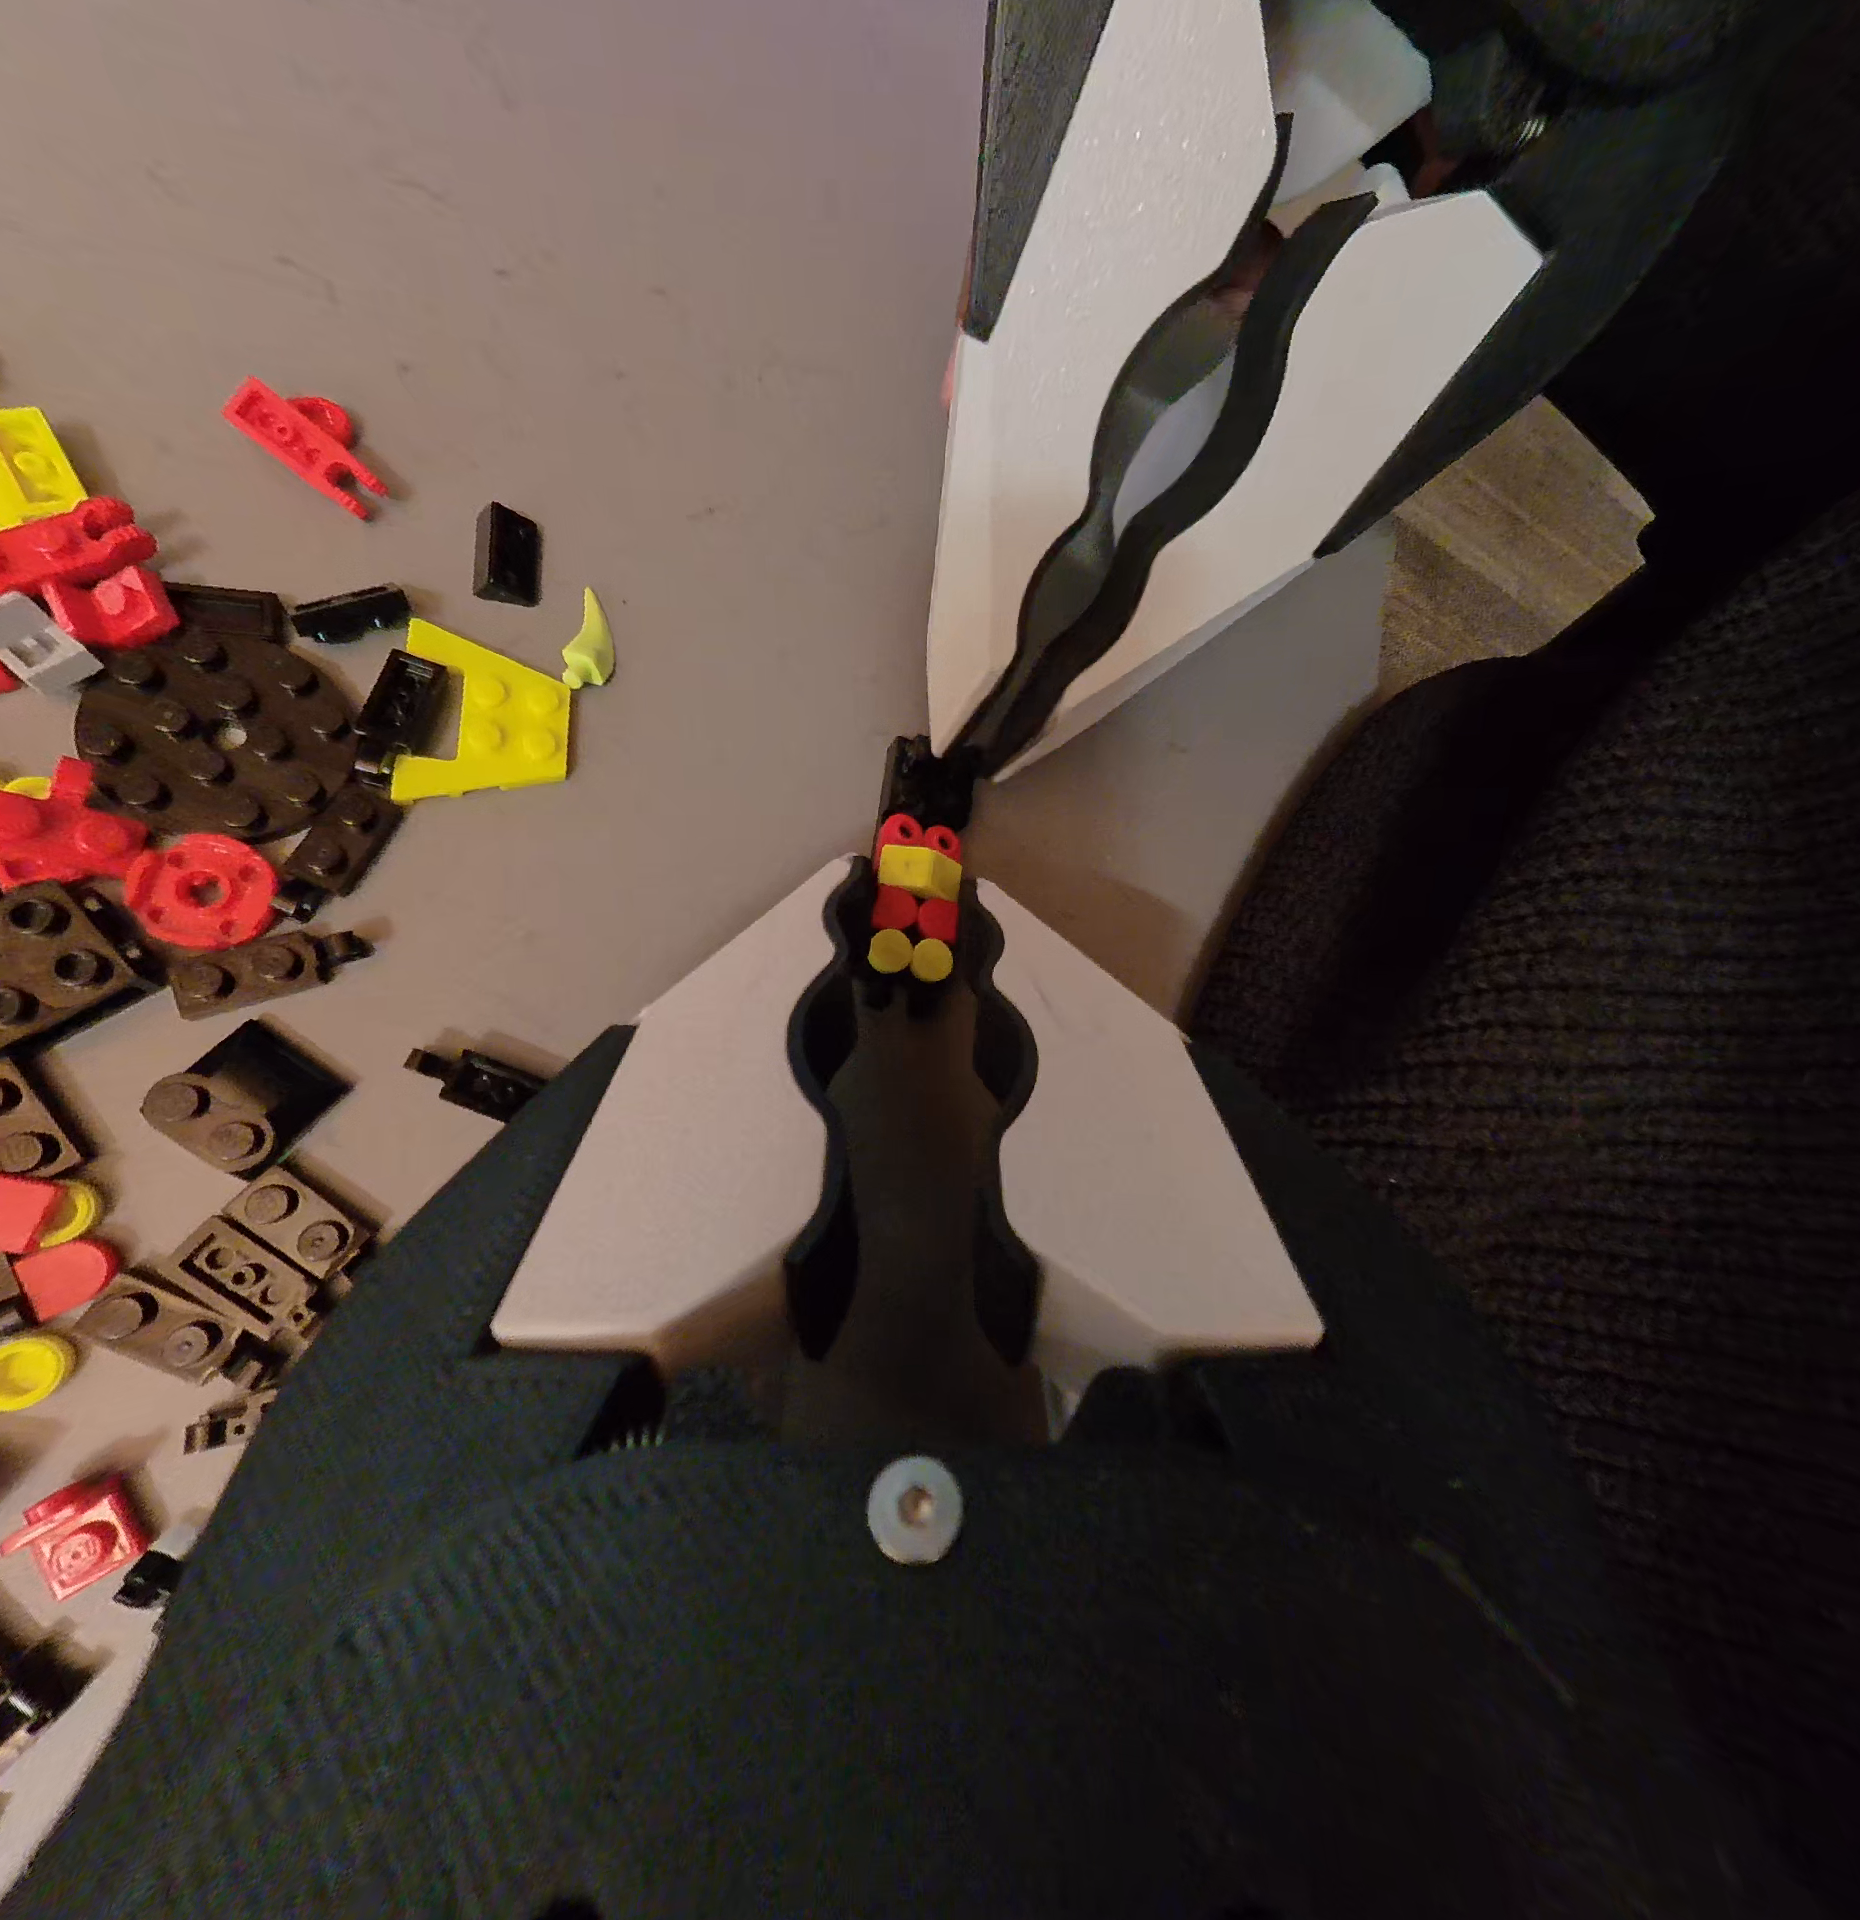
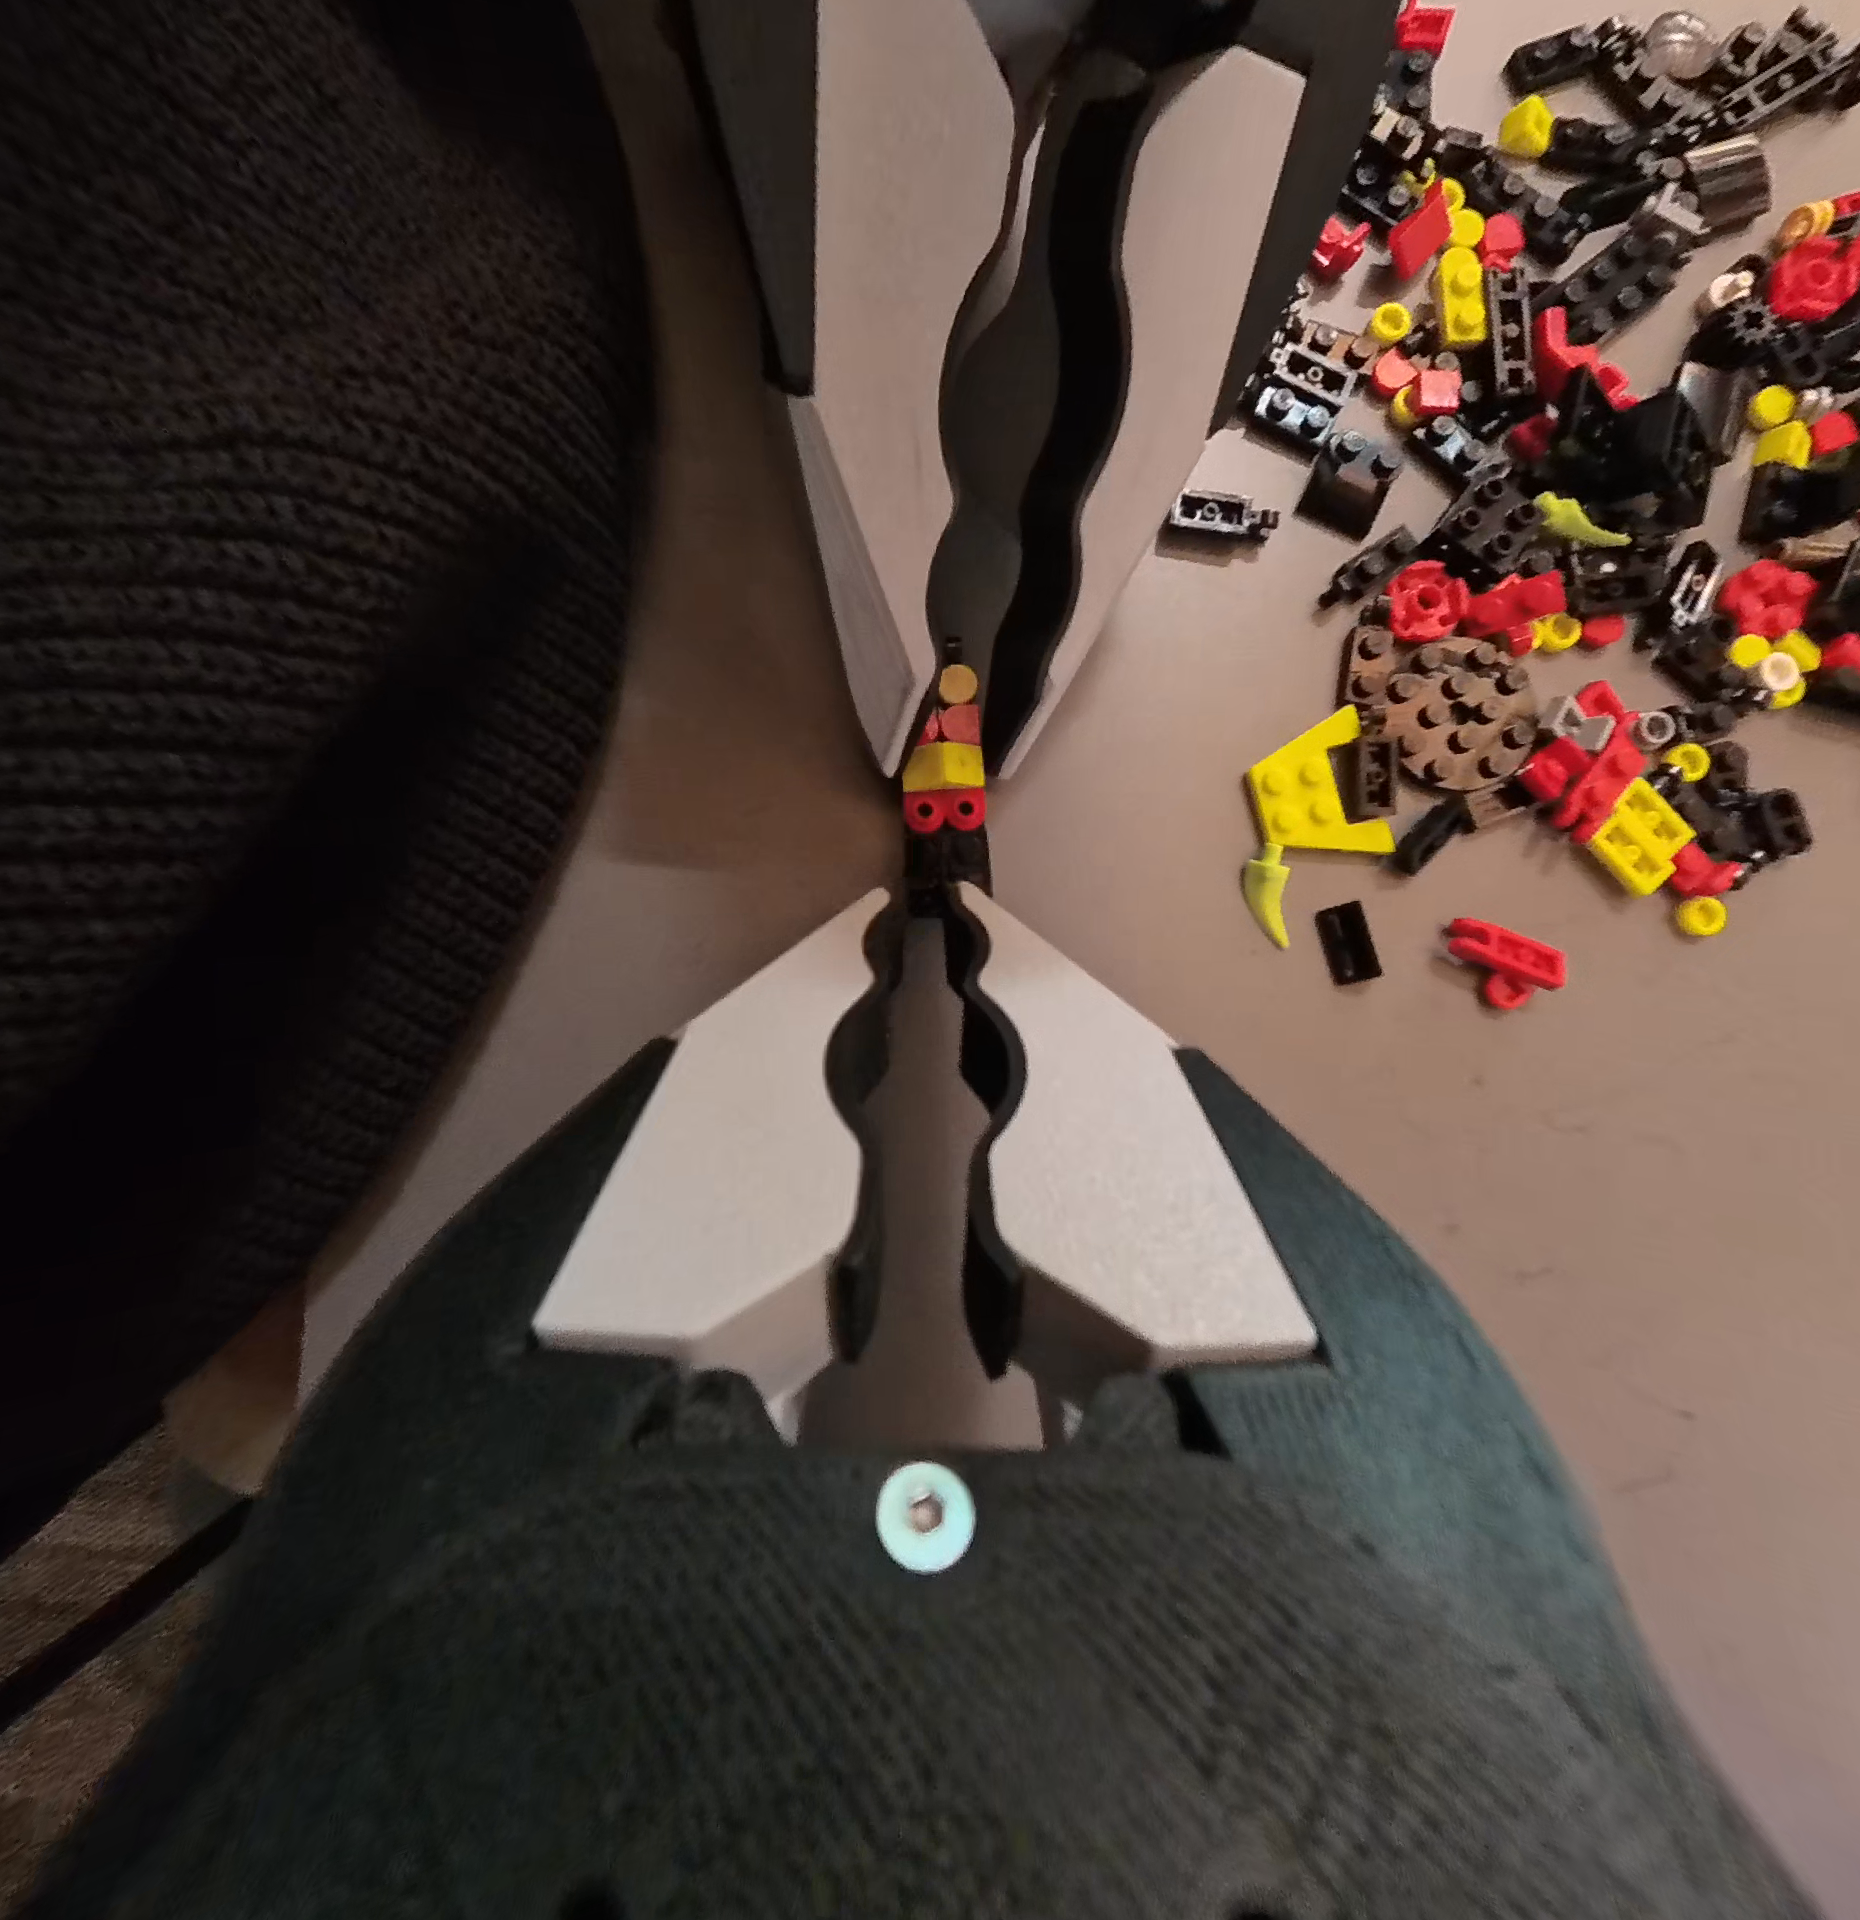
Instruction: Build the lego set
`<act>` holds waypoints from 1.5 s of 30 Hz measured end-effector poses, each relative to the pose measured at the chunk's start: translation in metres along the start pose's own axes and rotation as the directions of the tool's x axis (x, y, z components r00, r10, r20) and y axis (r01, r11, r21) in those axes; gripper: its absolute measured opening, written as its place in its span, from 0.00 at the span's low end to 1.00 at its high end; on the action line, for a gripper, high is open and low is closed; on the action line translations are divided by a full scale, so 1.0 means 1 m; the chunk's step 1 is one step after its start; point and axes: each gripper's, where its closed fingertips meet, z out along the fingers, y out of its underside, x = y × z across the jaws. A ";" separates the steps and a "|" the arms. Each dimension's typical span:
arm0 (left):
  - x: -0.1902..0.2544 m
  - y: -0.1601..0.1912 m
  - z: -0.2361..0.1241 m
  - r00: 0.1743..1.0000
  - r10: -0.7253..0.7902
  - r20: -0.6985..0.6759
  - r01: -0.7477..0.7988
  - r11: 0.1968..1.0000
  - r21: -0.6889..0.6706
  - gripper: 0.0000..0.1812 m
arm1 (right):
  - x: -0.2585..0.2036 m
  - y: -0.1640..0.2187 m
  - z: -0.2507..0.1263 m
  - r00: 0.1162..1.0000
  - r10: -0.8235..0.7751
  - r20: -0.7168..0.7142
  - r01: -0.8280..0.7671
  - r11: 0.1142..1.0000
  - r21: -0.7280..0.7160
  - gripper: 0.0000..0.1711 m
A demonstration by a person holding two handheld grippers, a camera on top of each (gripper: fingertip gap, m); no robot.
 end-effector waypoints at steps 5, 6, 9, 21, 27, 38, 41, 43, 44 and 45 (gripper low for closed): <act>0.000 0.000 0.000 1.000 -0.003 0.001 0.003 1.000 0.001 0.08 | -0.001 0.000 -0.001 1.000 0.016 0.006 -0.016 1.000 -0.004 0.05; 0.000 0.000 0.000 1.000 -0.003 0.002 0.003 1.000 0.001 0.08 | -0.001 0.000 -0.001 1.000 0.015 0.004 -0.015 1.000 -0.005 0.05; 0.000 0.000 0.000 1.000 -0.003 0.001 0.003 1.000 0.001 0.08 | 0.002 0.000 -0.002 1.000 0.013 -0.018 -0.014 1.000 -0.006 0.03; 0.000 0.000 0.000 1.000 -0.004 0.001 0.004 1.000 0.001 0.08 | 0.001 -0.001 0.000 1.000 0.011 -0.020 -0.011 1.000 -0.011 0.01; 0.000 0.000 0.000 1.000 -0.004 0.001 0.004 1.000 0.001 0.08 | 0.001 0.000 0.001 0.999 0.037 -0.015 -0.038 0.999 -0.039 0.01; -0.001 -0.001 0.001 1.000 -0.002 0.007 0.002 1.000 0.003 0.08 | 0.002 0.001 0.002 0.997 0.074 0.000 -0.074 0.995 -0.071 0.01; -0.002 -0.001 0.001 1.000 0.000 0.013 -0.001 1.000 0.005 0.08 | 0.003 0.001 0.003 0.997 0.071 -0.004 -0.071 0.994 -0.078 0.01; -0.002 -0.001 0.001 1.000 0.009 0.018 -0.009 1.000 0.003 0.08 | 0.003 0.000 0.003 0.997 0.078 -0.006 -0.078 0.994 -0.071 0.01; -0.003 -0.001 0.001 1.000 0.010 0.019 -0.010 1.000 0.002 0.08 | 0.003 0.000 0.003 0.996 0.084 -0.006 -0.084 0.995 -0.057 0.01; -0.003 -0.001 0.001 1.000 0.006 0.017 -0.006 1.000 0.001 0.08 | 0.003 0.000 0.003 0.996 0.091 -0.005 -0.091 0.995 -0.040 0.01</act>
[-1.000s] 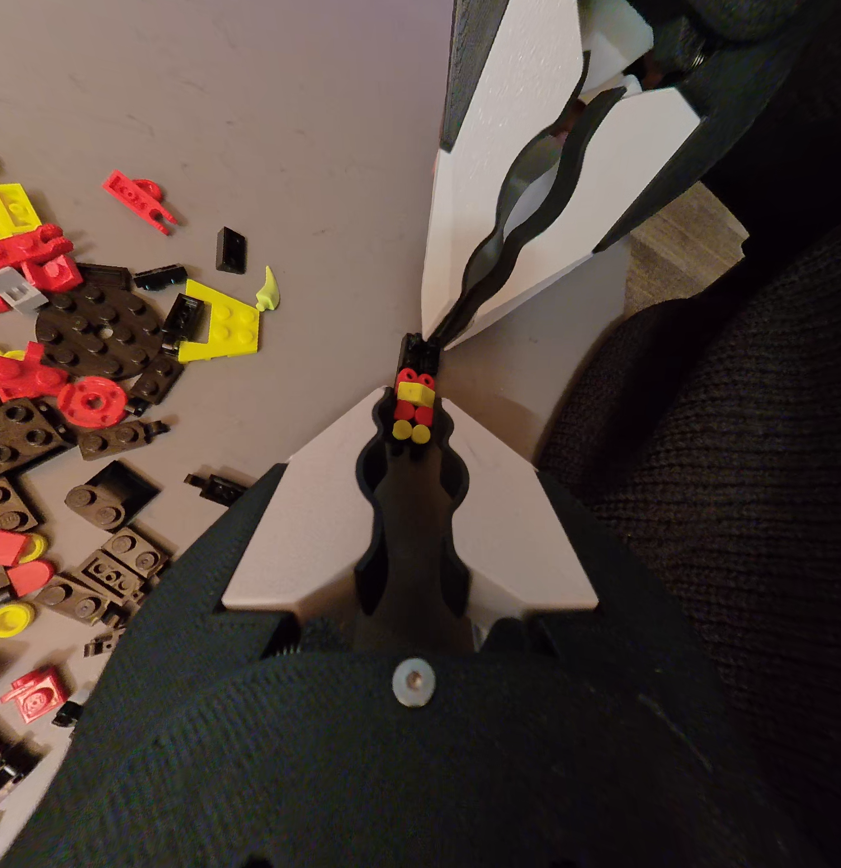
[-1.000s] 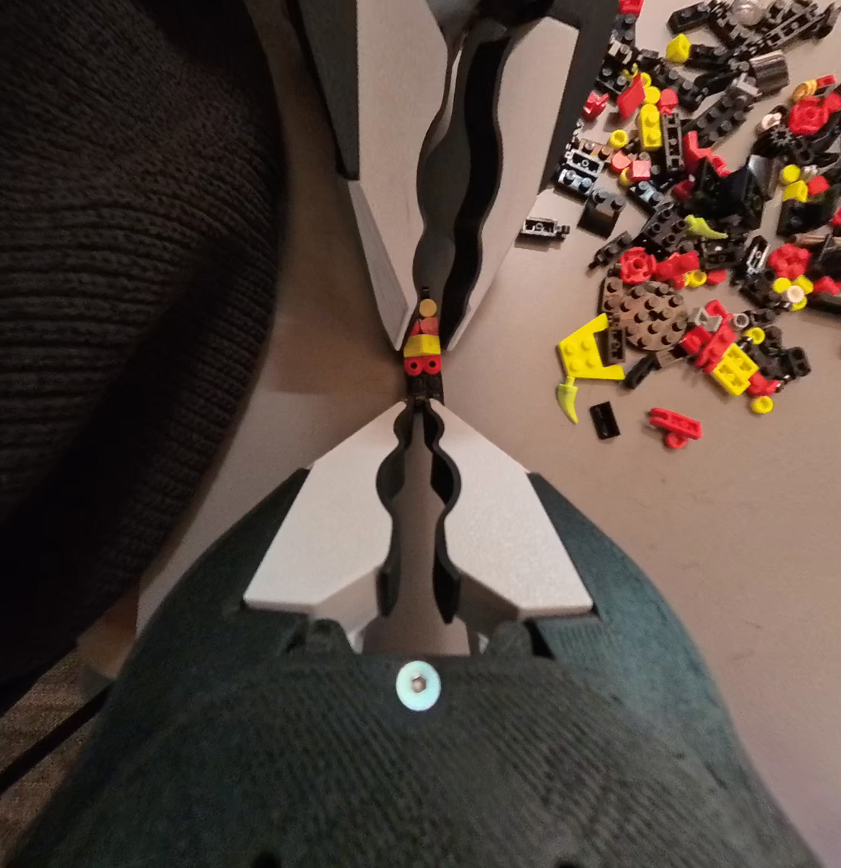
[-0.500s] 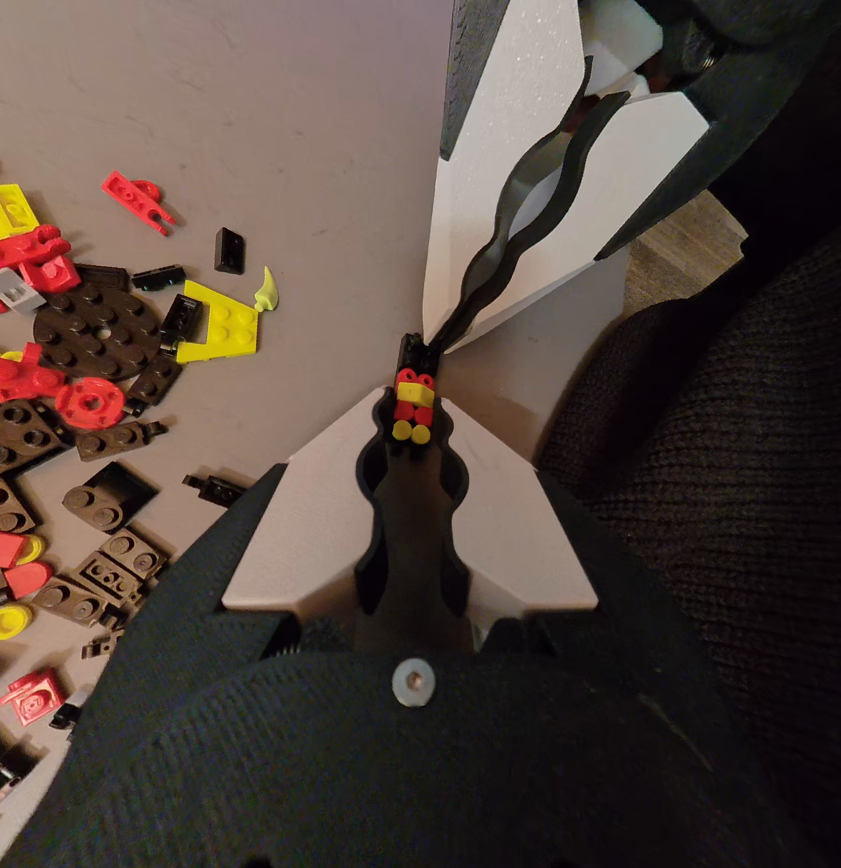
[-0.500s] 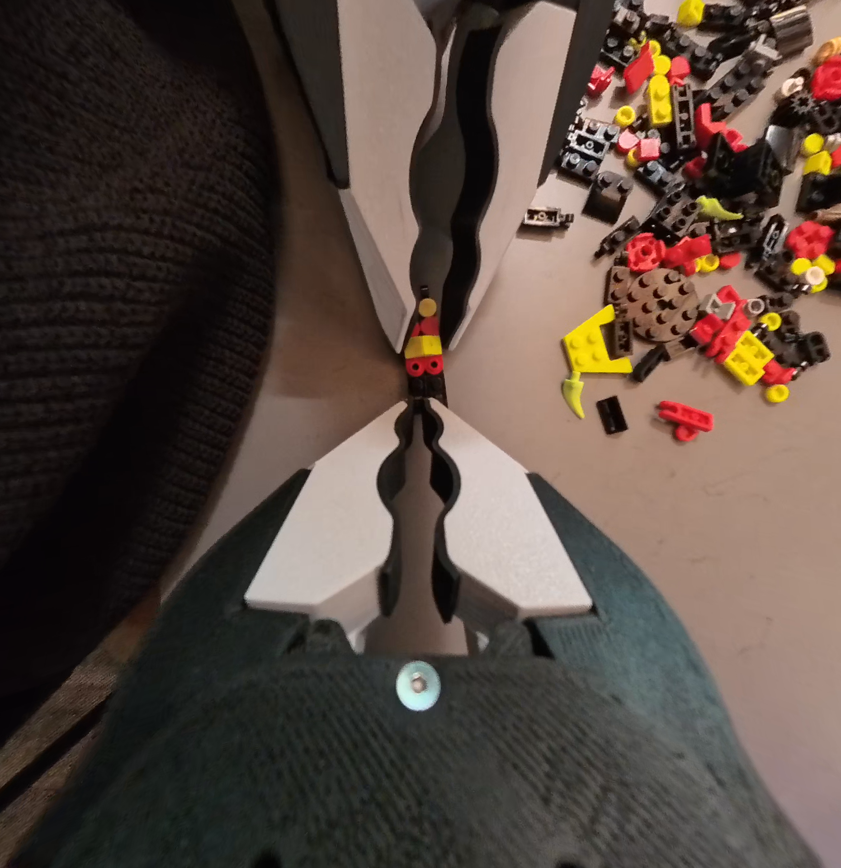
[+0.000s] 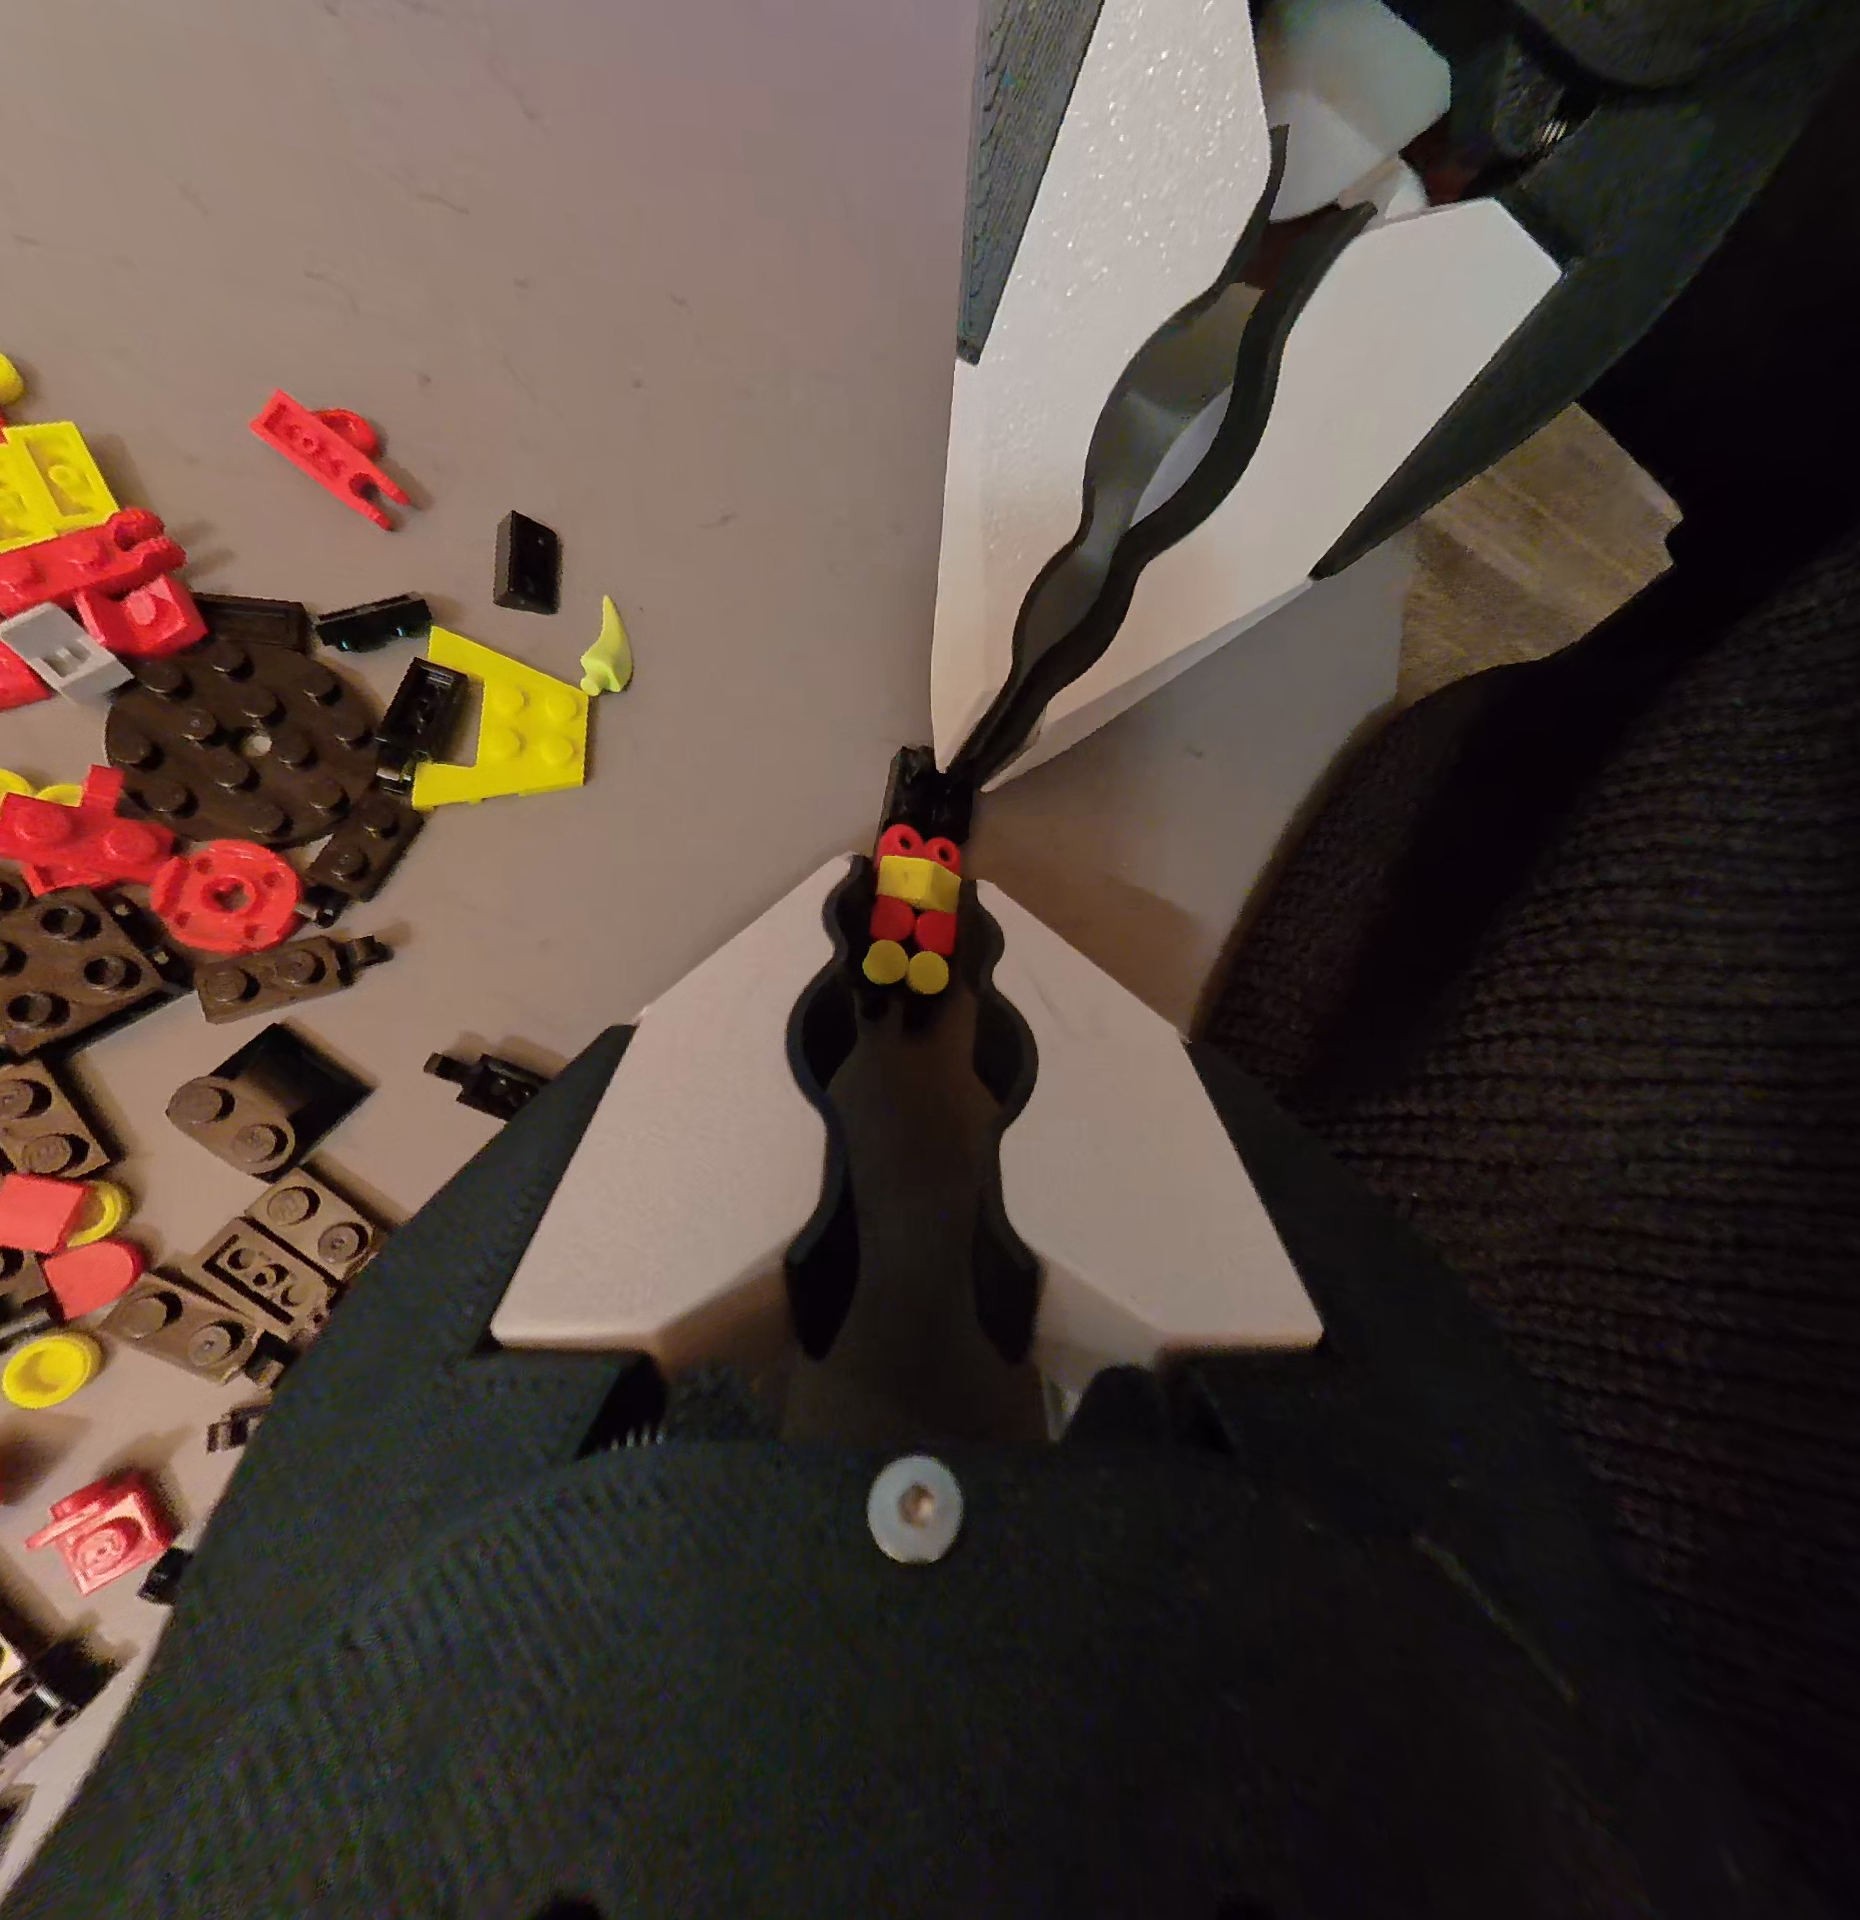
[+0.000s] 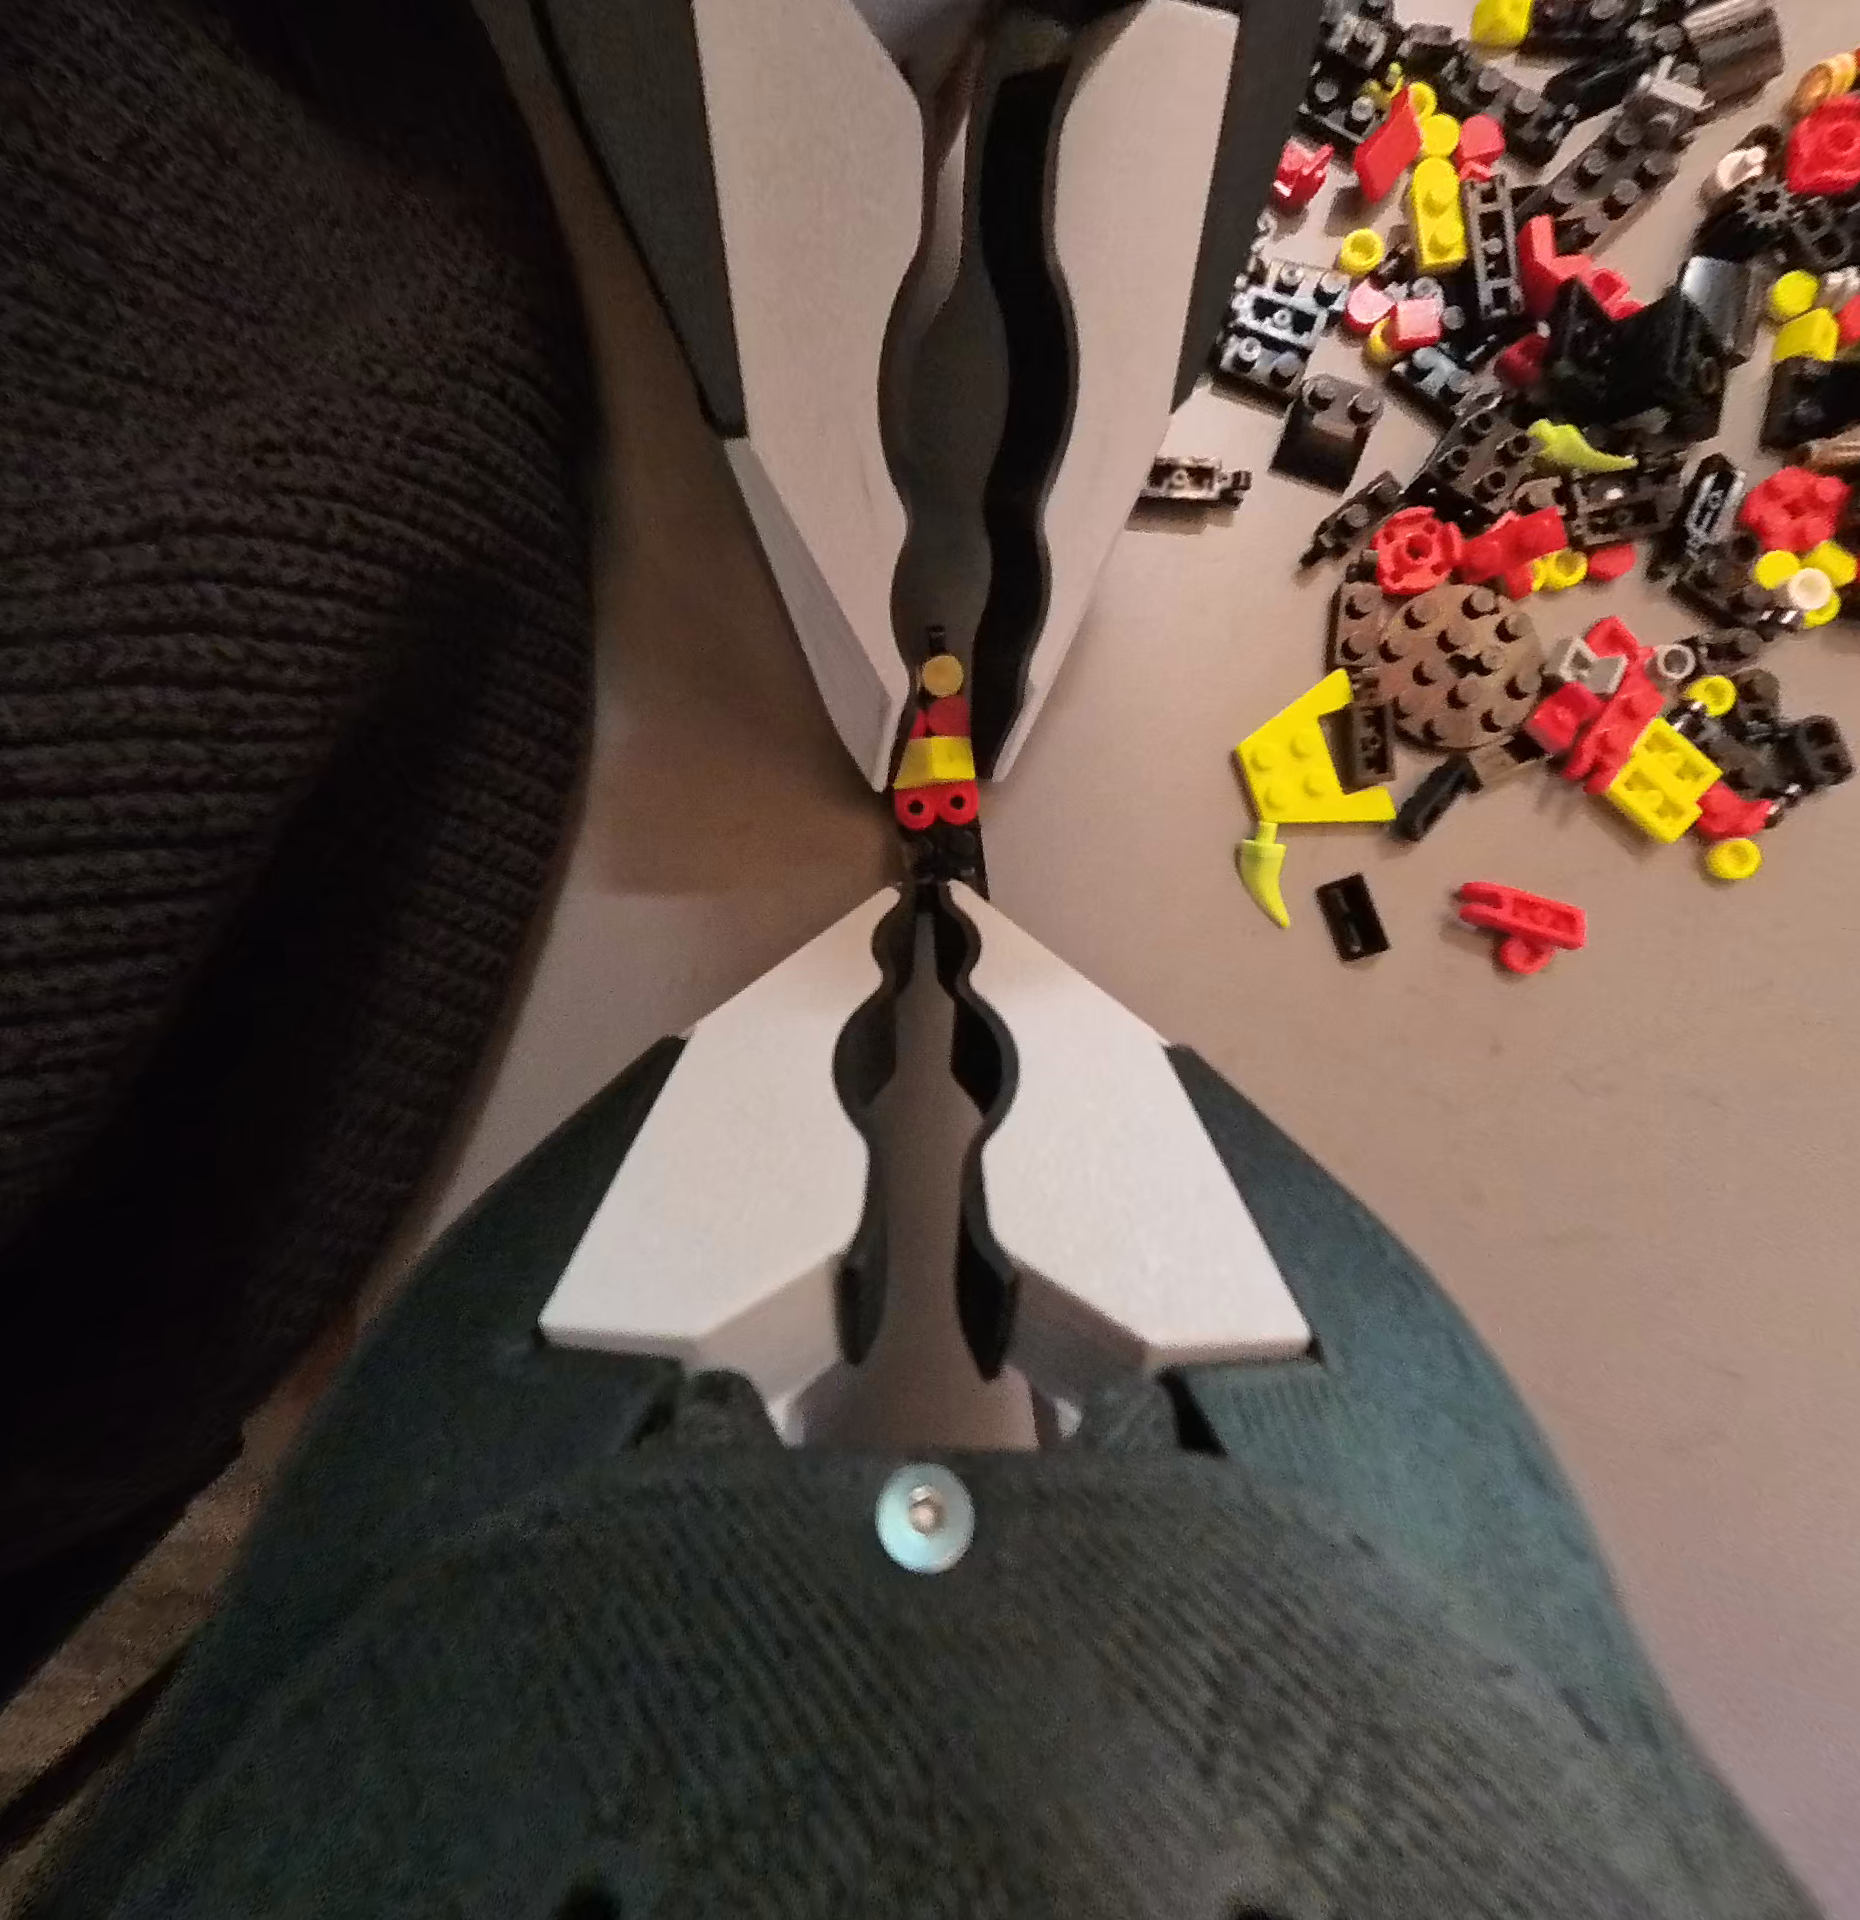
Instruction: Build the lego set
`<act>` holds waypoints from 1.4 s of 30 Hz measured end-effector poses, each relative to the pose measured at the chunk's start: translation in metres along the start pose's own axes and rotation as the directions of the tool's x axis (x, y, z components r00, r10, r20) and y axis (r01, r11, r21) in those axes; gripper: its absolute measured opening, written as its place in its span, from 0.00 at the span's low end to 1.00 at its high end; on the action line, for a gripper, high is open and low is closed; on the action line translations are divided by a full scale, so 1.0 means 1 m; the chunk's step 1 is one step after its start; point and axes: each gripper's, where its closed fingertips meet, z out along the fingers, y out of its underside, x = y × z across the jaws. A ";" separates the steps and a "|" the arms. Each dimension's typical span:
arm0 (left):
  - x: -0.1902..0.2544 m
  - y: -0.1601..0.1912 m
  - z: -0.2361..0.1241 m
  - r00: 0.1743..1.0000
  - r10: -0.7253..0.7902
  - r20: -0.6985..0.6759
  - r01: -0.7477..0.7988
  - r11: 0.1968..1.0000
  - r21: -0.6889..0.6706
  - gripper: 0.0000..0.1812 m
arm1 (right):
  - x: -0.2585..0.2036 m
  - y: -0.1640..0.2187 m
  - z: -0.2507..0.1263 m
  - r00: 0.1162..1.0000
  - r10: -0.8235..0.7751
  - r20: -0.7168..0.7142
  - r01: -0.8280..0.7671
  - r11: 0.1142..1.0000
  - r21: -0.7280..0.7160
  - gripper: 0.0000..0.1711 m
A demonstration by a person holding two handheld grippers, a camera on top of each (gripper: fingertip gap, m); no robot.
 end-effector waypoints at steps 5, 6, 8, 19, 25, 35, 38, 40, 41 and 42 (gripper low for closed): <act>0.000 0.000 0.000 1.000 -0.006 -0.002 0.006 1.000 0.000 0.08 | -0.004 -0.003 -0.007 0.999 0.044 0.024 -0.046 0.997 0.059 0.10; 0.000 0.000 0.000 1.000 -0.006 -0.002 0.006 1.000 0.000 0.08 | -0.003 -0.004 -0.009 0.999 0.050 0.014 -0.051 0.996 0.077 0.10; 0.000 0.000 0.001 1.000 -0.007 -0.003 0.007 1.000 0.000 0.08 | 0.000 -0.008 -0.011 0.998 0.061 -0.010 -0.060 0.992 0.111 0.10; 0.001 0.000 0.002 1.000 -0.009 -0.007 0.009 1.000 0.001 0.08 | 0.004 -0.007 0.001 0.998 0.019 -0.065 -0.019 1.000 0.011 0.02; 0.002 0.000 0.002 1.000 -0.009 -0.007 0.009 1.000 0.001 0.08 | 0.005 -0.005 0.003 0.996 -0.001 -0.087 -0.004 0.998 -0.062 0.00; 0.002 0.000 0.002 1.000 -0.014 -0.008 0.014 1.000 0.002 0.08 | 0.001 -0.007 0.001 0.999 0.028 -0.040 -0.029 0.999 -0.032 0.00; 0.002 -0.001 0.002 1.000 -0.017 -0.010 0.017 1.000 0.002 0.08 | 0.000 -0.007 0.001 0.999 0.024 -0.037 -0.026 0.999 -0.040 0.00; 0.002 0.000 0.002 1.000 -0.017 -0.010 0.017 1.000 0.002 0.08 | 0.000 -0.007 0.001 0.999 0.015 -0.045 -0.017 0.999 -0.048 0.00; 0.002 -0.001 0.002 1.000 -0.017 -0.010 0.017 1.000 0.003 0.08 | 0.000 -0.006 0.001 0.999 0.008 -0.051 -0.010 0.999 -0.053 0.00; 0.002 -0.001 0.002 1.000 -0.017 -0.010 0.017 1.000 0.002 0.08 | -0.001 -0.006 0.001 0.998 0.003 -0.055 -0.006 0.998 -0.058 0.00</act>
